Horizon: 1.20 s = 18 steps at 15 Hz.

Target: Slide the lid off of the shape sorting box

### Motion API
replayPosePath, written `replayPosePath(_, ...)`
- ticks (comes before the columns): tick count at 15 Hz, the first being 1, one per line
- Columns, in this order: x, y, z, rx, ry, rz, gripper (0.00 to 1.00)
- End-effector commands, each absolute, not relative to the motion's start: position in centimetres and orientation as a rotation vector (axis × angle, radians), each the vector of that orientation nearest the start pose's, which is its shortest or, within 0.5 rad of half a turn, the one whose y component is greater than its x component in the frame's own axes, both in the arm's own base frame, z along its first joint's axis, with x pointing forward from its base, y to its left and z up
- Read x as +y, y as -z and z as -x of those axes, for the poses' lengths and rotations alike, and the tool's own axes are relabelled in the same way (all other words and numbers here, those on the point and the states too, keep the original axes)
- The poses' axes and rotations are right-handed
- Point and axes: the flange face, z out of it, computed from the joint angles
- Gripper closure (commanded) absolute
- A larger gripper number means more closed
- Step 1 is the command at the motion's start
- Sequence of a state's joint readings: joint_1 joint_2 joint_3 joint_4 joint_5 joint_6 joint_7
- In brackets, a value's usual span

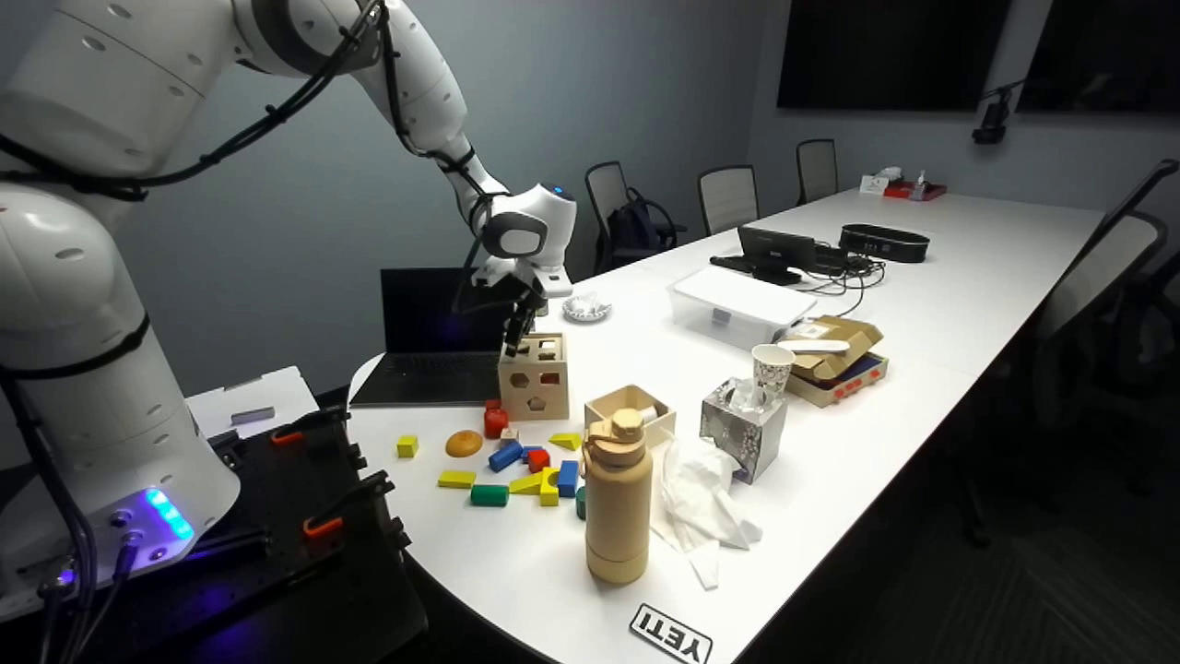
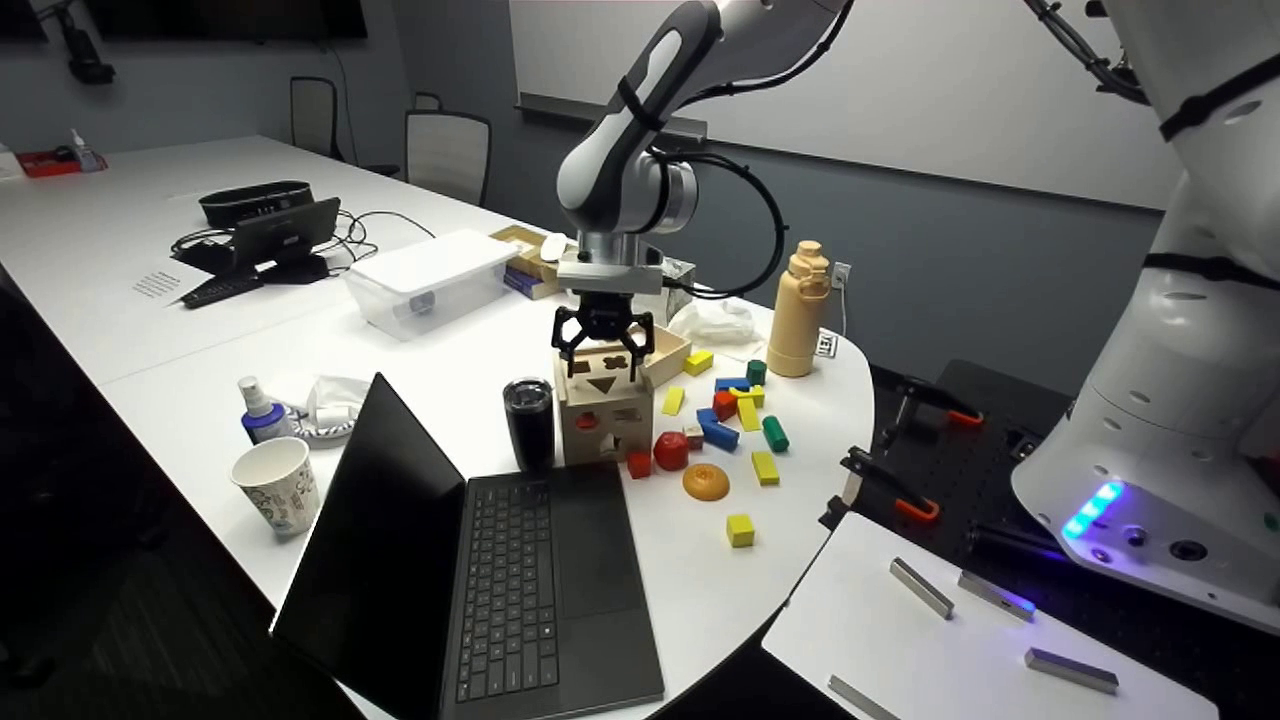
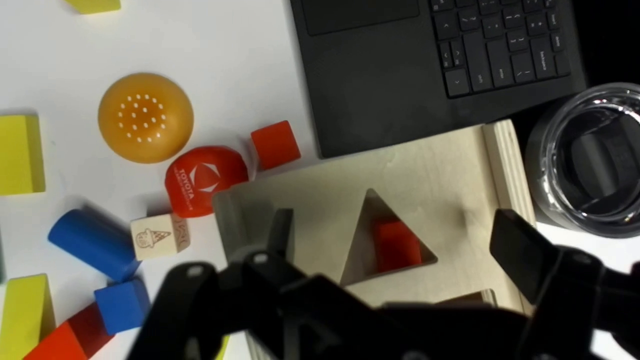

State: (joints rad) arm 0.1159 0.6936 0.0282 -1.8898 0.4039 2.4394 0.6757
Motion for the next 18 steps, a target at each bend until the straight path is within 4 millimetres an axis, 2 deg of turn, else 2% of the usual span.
replayPosePath(1, 9.5, -12.1, -60.6, 1.25, -0.354, 2.7, 0.0)
replayPosePath(6, 10.1, -11.0, -60.6, 1.238, -0.378, 2.726, 0.0)
replayPosePath(18, 12.1, -10.6, -60.5, 1.184, -0.553, 2.75, 0.0)
